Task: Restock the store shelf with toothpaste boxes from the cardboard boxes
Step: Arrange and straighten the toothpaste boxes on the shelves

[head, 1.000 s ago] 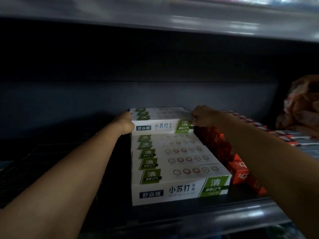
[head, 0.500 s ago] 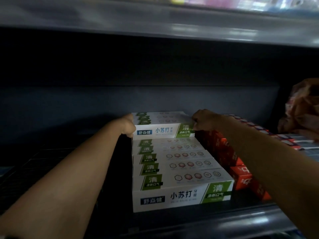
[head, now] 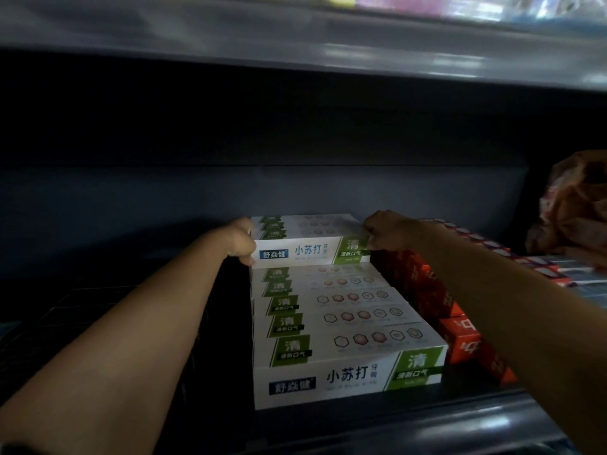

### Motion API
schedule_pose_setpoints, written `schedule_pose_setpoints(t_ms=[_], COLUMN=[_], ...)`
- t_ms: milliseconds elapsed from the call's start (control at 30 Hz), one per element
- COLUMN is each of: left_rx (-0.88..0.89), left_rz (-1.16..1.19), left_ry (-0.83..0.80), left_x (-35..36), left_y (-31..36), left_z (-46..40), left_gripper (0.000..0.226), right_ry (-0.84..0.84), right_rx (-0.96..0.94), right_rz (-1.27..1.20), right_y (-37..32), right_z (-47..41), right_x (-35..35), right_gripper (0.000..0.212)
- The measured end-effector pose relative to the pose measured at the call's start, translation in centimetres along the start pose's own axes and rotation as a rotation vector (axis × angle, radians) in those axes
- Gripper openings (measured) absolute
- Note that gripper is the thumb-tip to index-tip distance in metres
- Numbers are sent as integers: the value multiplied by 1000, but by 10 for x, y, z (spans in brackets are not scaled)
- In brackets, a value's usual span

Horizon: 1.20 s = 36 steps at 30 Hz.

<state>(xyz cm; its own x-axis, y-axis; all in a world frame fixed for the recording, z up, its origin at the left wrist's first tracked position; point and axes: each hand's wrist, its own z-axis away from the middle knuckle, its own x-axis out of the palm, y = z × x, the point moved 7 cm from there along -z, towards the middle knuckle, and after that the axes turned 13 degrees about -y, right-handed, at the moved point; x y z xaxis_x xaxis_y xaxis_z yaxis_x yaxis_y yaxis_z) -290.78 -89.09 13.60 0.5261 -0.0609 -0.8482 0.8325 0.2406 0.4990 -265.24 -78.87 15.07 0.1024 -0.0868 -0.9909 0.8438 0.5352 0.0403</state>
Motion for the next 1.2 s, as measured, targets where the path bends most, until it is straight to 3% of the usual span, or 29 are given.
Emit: schedule_pose_setpoints(t_ms=[433,633,800,1033,1200], left_rx=[-31,-4,-35,12,163], left_rz=[-12,-115,-234,-279,-319], left_ry=[33,81,106,57,71], left_x=[-6,-9,8,33,58], left_y=[1,28,53,98,144], left_z=[10,39,79,132,156], left_gripper=[51,34,18,27,44], right_ry=[-14,-35,-17,14,111], right_rx=[-16,-46,-117,-210,-194], right_rz=[29,40,79,38,9], right_y=[-3,2,-1,-10,-10], right_z=[13,35,59,109,149], right_x=[-4,-6,-9,-18,-28], right_gripper=[26,42,40,29,23])
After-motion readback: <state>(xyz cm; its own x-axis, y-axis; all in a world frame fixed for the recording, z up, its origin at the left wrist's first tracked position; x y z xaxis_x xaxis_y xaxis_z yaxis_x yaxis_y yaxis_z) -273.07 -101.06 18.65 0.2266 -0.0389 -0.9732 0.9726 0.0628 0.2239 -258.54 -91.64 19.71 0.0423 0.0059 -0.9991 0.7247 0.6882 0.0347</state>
